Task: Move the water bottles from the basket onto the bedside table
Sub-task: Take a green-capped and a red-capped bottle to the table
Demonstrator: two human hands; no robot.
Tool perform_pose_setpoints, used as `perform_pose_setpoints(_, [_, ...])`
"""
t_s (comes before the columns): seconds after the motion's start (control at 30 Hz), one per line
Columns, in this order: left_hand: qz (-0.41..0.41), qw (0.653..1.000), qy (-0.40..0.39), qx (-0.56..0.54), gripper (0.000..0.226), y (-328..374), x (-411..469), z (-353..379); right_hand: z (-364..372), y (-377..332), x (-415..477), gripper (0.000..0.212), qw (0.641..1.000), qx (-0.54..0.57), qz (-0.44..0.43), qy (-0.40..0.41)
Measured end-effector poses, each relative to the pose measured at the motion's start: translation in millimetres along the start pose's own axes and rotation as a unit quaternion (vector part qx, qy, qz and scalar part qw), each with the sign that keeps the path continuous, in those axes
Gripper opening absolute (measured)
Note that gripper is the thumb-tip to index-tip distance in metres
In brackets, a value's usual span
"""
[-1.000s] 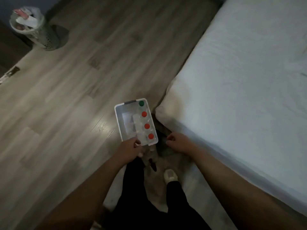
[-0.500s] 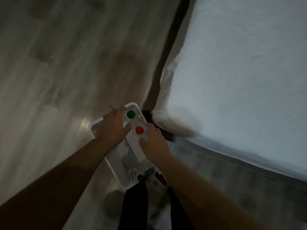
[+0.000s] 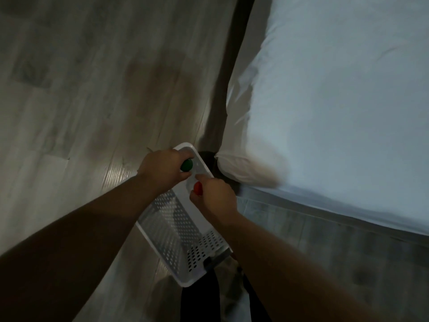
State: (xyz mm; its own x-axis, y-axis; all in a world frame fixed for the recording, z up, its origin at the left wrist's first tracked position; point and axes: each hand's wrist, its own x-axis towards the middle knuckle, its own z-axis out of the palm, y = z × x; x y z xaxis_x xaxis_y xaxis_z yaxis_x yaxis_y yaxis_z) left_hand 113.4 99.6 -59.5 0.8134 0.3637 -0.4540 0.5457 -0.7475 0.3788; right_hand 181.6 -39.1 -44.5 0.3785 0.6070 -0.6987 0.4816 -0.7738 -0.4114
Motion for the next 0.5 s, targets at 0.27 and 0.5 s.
perform_pose_setpoints(0.27, [-0.085, 0.993, 0.022, -0.081, 0.045, 21, -32, -18, -29, 1, -32, 0.035, 0.998, 0.024, -0.043, 0.040])
perform_pose_setpoints(0.5, [-0.128, 0.978, 0.089, -0.141, 0.042, 64, -91, -65, -80, -2, -115, 0.038, 0.989, 0.114, -0.048, 0.077])
